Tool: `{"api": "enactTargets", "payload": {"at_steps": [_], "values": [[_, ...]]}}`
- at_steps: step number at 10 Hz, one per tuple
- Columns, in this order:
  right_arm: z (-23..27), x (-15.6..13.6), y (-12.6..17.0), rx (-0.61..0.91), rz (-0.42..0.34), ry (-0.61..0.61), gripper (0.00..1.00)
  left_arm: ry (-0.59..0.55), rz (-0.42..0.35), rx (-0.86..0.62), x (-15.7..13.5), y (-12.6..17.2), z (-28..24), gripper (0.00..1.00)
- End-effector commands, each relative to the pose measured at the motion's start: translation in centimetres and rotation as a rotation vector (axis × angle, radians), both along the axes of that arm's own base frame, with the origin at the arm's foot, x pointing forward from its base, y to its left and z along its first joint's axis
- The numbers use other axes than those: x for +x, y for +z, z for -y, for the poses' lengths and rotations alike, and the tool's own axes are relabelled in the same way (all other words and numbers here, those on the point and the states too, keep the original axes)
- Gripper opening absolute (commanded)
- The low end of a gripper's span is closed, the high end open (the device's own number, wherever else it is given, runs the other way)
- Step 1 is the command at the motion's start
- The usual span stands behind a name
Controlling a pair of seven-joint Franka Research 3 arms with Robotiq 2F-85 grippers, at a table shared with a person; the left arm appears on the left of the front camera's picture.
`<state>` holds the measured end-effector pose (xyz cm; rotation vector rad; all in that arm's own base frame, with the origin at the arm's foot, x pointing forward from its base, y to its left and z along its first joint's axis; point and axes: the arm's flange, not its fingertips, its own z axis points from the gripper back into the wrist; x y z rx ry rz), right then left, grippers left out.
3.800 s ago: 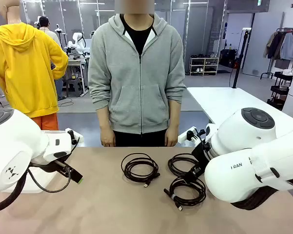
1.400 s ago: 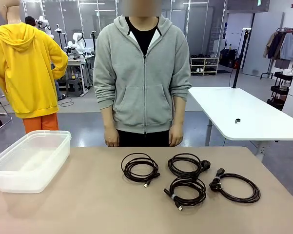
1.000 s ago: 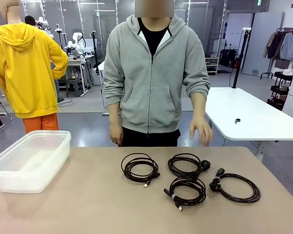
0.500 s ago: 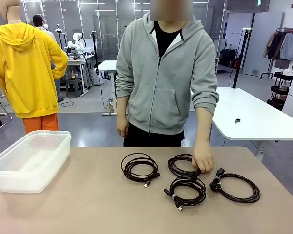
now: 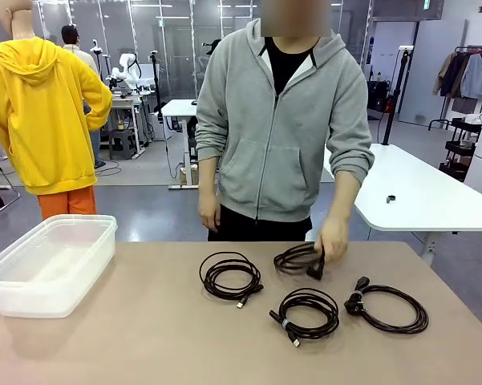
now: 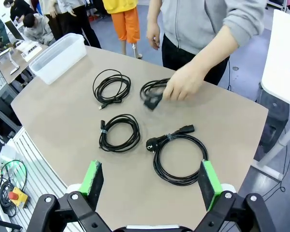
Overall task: Organize and store the cables.
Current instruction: Place the Power Cable into the Organizing box.
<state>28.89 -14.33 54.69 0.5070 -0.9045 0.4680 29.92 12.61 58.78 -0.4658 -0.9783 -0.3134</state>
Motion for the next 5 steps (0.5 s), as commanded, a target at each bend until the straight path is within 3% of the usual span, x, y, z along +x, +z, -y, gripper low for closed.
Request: {"api": "enactTargets", "payload": {"at_steps": [1,5], "values": [[0.13,-0.05,-0.02,-0.004,0.010,0.015,1.00,-0.016,0.001,0.004,-0.02,-0.06,0.01,1.00],[0.13,-0.05,-0.02,-0.004,0.010,0.015,1.00,-0.016,0.001,0.004,-0.02,-0.06,0.01,1.00]]}}
